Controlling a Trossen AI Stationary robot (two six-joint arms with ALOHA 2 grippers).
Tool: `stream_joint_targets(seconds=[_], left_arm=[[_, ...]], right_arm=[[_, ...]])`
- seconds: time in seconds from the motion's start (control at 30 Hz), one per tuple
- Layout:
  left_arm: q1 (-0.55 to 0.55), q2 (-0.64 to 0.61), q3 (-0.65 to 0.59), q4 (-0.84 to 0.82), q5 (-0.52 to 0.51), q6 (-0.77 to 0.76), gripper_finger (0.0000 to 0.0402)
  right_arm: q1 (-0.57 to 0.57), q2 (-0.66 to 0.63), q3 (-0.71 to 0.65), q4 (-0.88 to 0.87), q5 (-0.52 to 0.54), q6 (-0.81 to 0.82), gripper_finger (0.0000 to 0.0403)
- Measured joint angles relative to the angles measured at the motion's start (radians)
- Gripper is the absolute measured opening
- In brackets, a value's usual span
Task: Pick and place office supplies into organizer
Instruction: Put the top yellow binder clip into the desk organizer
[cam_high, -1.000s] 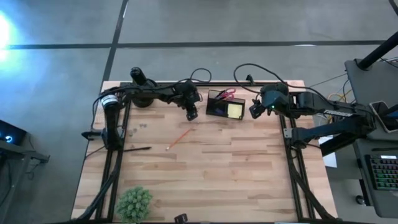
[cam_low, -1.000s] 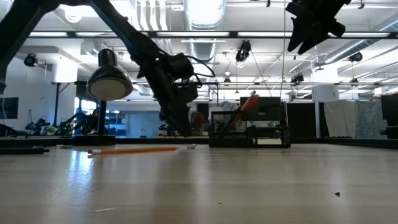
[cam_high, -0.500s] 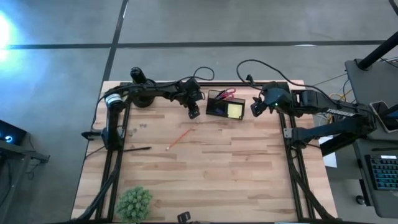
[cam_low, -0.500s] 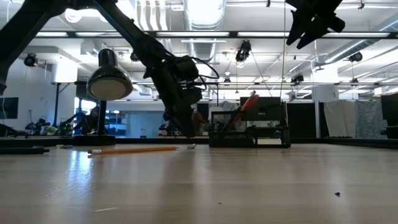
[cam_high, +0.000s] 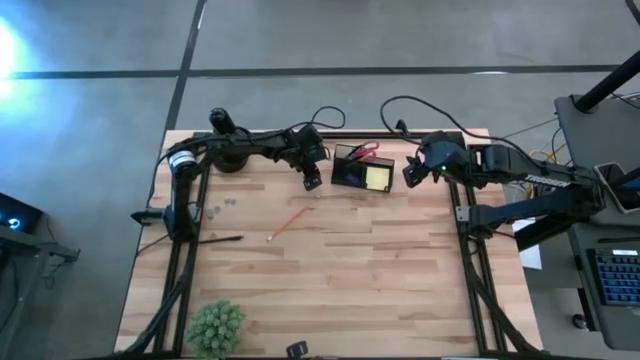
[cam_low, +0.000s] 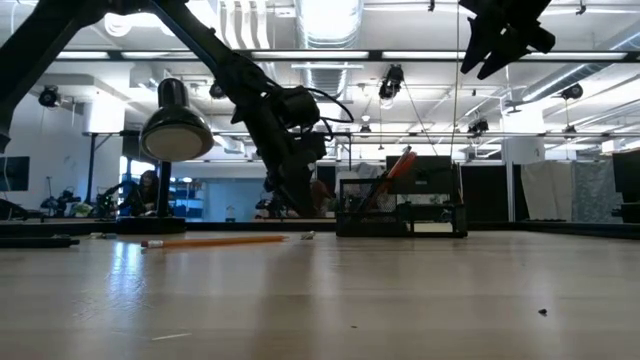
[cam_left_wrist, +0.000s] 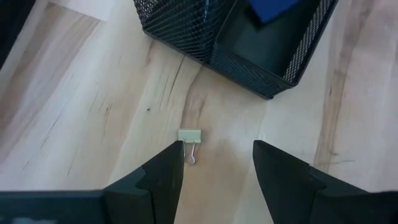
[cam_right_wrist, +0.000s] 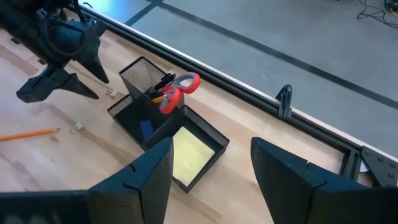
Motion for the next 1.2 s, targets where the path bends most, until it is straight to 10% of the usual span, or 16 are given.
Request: stream_joint_targets(seconds=[1.2], left_arm=[[0.0,0.004,-0.005,0.011,0.003,0.032,0.0178]], right_arm=[[0.0,0.0,-0.001,-0.119,-0.015,0.138,0.0206]])
